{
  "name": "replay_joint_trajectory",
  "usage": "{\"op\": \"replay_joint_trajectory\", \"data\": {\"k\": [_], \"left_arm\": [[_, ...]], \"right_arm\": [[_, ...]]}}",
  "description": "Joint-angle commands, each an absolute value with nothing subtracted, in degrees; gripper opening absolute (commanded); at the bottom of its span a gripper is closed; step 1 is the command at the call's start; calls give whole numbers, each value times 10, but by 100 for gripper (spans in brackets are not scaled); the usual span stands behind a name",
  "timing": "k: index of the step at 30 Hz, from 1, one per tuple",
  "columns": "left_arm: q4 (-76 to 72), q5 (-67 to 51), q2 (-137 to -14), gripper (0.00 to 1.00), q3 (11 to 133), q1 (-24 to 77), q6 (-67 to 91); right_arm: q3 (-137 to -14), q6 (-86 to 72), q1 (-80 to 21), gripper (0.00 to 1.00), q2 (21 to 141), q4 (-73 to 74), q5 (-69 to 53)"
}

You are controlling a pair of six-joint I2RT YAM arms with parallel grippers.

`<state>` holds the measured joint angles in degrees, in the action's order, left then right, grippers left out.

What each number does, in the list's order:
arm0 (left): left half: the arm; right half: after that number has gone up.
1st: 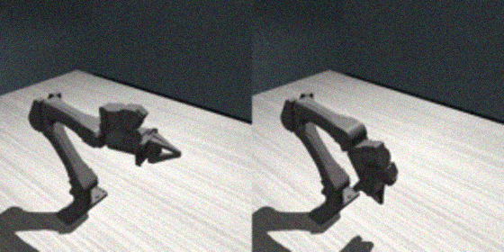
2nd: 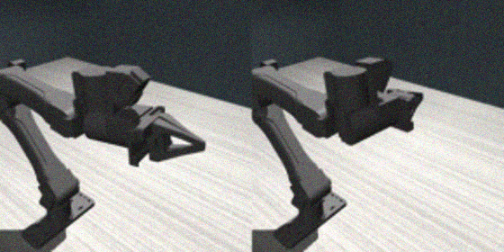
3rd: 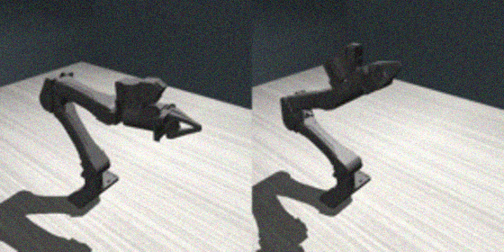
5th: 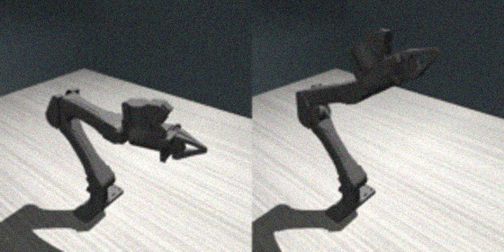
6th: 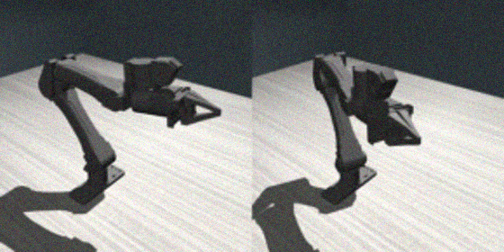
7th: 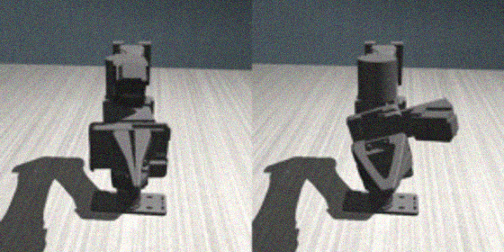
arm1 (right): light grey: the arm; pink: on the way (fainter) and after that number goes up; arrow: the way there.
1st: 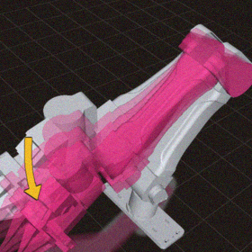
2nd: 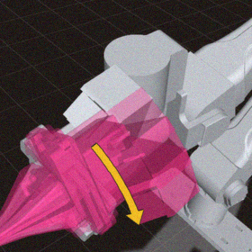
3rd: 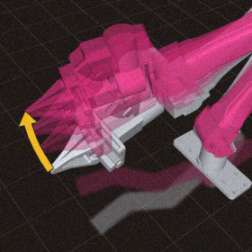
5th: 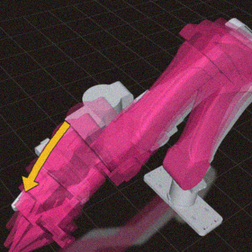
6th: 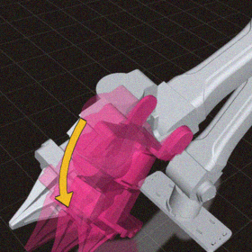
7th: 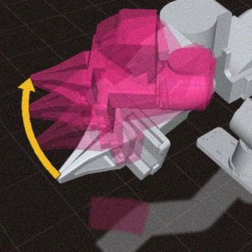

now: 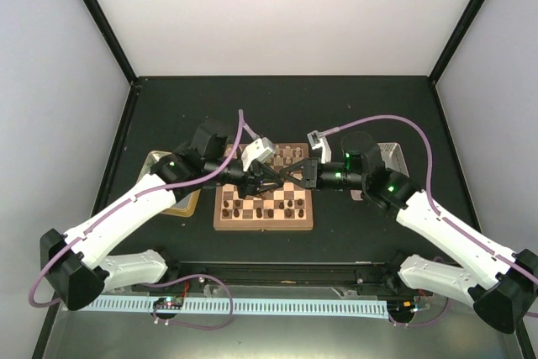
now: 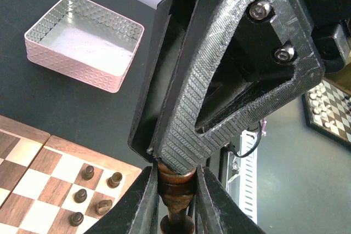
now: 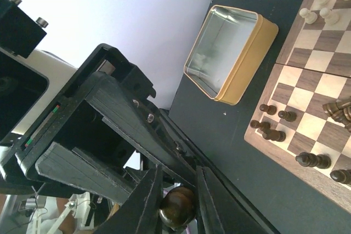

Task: Set up the chess pieces on the board
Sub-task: Pick up the chess piece from the chessboard, then place the chess piece on the chessboard.

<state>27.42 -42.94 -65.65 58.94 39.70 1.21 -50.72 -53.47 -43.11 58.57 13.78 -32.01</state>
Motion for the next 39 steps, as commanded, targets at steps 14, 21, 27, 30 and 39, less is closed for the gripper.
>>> {"op": "replay_joint_trajectory", "data": {"k": [14, 21, 27, 30, 39], "left_arm": [[270, -398, -672, 12, 604, 390, 25], [299, -373, -671, 12, 586, 381, 20], [313, -317, -653, 9, 579, 366, 42], [315, -252, -632, 8, 576, 344, 74], [280, -113, -536, 10, 515, 255, 131]], "right_arm": [[-496, -573, -430, 5, 581, 104, -277], [-517, -563, -430, 5, 544, 149, -125], [-555, -487, -430, 5, 574, 198, -80], [-551, -438, -436, 5, 601, 215, -29], [-591, -350, -528, 6, 777, 239, 98]]}}
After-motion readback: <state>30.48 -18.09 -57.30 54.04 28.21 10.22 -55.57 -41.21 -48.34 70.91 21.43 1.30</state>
